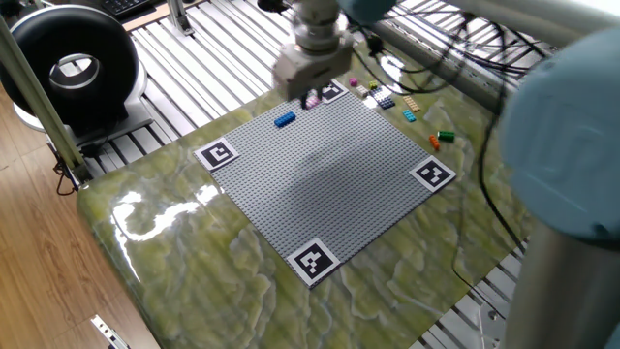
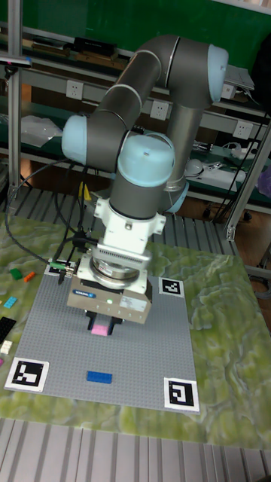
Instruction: Stack small Lego blocks one on top of the other
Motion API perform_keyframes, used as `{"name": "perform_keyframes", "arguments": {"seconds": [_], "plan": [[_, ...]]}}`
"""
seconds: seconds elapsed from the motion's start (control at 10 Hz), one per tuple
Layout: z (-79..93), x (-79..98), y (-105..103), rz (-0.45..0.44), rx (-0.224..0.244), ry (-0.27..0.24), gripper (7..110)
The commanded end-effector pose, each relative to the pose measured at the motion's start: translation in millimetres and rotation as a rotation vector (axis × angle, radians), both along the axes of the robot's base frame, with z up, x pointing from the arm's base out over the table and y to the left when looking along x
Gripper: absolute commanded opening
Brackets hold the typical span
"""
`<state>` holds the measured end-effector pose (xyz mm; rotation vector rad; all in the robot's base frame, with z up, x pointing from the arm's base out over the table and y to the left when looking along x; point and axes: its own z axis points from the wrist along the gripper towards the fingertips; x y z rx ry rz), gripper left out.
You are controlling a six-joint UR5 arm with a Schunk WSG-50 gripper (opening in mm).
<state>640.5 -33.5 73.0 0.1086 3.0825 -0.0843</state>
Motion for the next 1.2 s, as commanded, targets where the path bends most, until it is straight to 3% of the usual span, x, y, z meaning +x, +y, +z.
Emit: {"name": "perform_keyframes", "arguments": {"seconds": [0.0,0.2,0.5,0.7,0.8,0.9,1.1], "plan": [[-4.4,47.0,-2,0.036,0.011,-0.018,7],[-10.3,57.0,-15,0.034,0.025,-0.009,7],[-9.4,46.1,-23,0.043,0.002,0.038,7],[-9.2,57.9,-15,0.083,0.031,-0.008,7],[-8.7,63.2,-19,0.101,0.014,-0.028,7],[-8.5,63.3,-22,0.073,0.003,-0.029,7],[-21.2,65.4,-2,0.007,-0.009,-0.058,7]]}}
